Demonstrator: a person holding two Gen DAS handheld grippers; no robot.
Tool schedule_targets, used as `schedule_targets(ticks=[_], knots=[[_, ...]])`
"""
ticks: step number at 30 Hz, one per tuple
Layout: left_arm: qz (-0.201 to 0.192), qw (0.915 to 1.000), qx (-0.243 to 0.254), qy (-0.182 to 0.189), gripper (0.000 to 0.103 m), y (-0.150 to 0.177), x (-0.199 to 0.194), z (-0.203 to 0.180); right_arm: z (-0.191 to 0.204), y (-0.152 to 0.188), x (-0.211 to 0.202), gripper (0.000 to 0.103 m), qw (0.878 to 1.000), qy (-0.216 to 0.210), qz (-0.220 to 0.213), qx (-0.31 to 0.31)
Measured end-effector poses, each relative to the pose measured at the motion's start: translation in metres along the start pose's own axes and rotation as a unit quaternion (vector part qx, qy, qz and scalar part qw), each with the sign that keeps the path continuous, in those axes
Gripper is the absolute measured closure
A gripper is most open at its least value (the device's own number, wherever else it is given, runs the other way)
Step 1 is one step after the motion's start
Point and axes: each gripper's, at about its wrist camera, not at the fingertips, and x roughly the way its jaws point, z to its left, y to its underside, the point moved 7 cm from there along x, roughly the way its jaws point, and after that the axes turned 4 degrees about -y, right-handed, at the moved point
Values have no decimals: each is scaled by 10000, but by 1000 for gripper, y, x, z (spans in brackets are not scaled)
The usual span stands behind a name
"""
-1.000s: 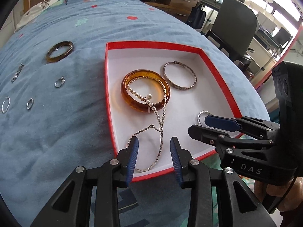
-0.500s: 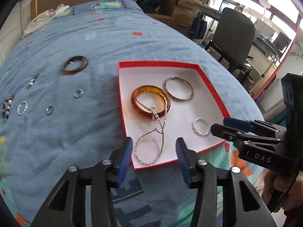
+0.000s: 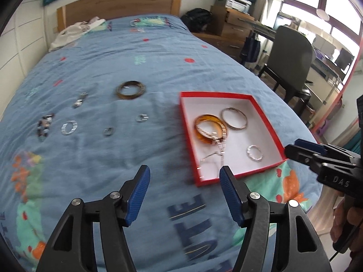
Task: Organize jewelry
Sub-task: 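Withdraw both tools from the red box toward the jewelry on the bed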
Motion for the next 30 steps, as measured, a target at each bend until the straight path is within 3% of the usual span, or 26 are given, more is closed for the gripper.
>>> schedule_targets(ticks=[18, 30], knots=[[-427, 9896, -775, -1132, 39, 32, -91, 168, 103, -22, -17, 60, 9976, -356, -474, -358], [-256, 9849, -1151, -1269, 40, 58, -78, 208, 141, -23, 18, 60, 9967, -494, -252, -590]])
